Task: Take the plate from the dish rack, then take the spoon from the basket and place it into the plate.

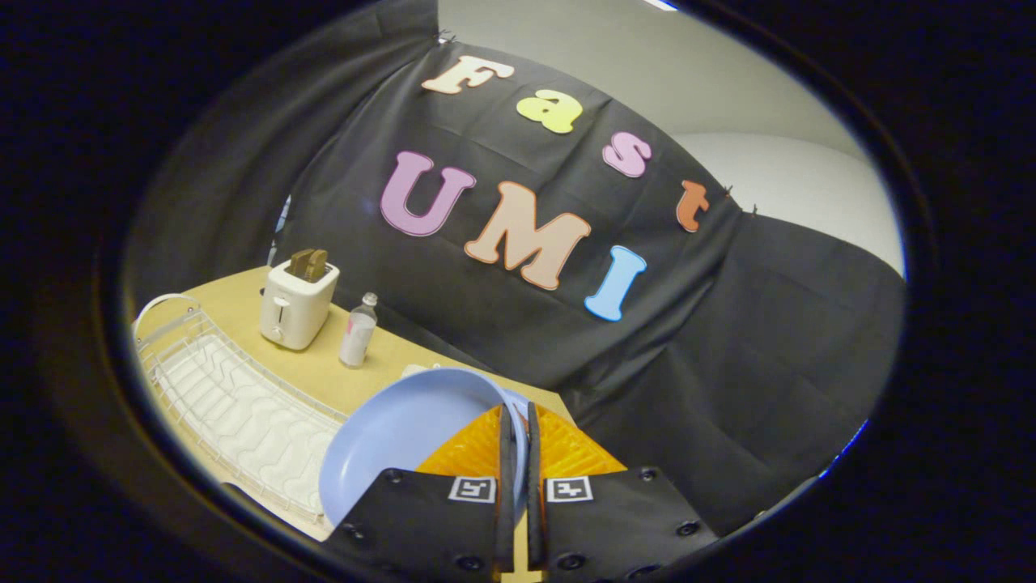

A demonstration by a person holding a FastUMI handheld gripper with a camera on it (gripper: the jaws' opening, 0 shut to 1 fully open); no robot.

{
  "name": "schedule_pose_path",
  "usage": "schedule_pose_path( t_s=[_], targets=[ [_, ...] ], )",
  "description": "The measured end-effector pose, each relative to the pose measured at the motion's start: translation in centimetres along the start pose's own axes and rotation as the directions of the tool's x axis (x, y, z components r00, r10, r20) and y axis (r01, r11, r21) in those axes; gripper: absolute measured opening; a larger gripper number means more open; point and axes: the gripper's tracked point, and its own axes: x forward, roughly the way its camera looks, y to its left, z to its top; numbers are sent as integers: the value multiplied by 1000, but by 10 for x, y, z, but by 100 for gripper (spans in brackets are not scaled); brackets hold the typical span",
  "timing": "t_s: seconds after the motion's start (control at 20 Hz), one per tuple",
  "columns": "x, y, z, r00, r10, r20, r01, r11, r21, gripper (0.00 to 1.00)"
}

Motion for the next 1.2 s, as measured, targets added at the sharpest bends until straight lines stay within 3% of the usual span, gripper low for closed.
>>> schedule_pose_path(
  t_s=[0.35,1.2],
  targets=[
    [-14,-23,-60,999,-11,-52,13,999,43,9],
    [4,1,-199,967,125,-224,-51,950,310,9]
  ],
)
